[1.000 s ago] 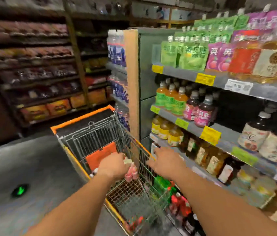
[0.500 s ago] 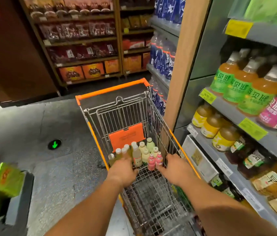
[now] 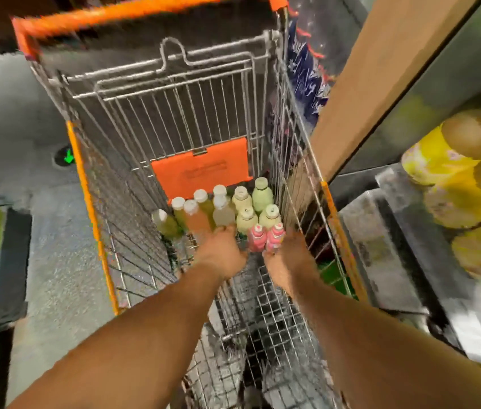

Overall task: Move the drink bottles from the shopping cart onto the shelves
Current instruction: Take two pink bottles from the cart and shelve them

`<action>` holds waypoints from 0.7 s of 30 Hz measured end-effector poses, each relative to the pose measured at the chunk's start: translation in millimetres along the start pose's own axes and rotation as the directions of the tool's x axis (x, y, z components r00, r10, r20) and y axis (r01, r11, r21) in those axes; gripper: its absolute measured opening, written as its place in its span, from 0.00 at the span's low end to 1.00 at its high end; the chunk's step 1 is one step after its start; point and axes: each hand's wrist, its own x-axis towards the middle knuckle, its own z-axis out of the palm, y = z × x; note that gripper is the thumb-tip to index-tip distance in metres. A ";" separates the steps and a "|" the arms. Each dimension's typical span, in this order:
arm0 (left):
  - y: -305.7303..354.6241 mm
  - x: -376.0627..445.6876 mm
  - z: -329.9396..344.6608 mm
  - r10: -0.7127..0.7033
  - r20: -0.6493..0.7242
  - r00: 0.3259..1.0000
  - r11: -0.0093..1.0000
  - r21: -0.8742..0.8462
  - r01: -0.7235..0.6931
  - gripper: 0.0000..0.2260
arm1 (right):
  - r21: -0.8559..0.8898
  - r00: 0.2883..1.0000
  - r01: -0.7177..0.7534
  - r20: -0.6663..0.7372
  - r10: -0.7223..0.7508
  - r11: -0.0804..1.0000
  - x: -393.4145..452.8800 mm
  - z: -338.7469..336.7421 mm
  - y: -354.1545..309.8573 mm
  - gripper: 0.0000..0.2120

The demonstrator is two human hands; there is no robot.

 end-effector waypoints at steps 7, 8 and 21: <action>-11.0 78.4 82.9 0.054 0.032 0.998 0.988 -0.148 -0.049 0.18 | 0.068 0.996 -0.060 -0.058 0.064 0.996 68.0 77.8 41.1 0.22; -11.0 85.2 90.5 0.065 0.039 0.997 0.984 -0.171 -0.058 0.20 | 0.006 0.997 -0.066 -0.034 0.066 0.998 75.1 84.8 45.2 0.20; -9.5 101.7 102.9 0.097 -0.105 0.990 0.977 -0.181 -0.115 0.05 | -0.044 0.988 -0.108 -0.114 0.102 0.993 82.6 99.2 44.9 0.08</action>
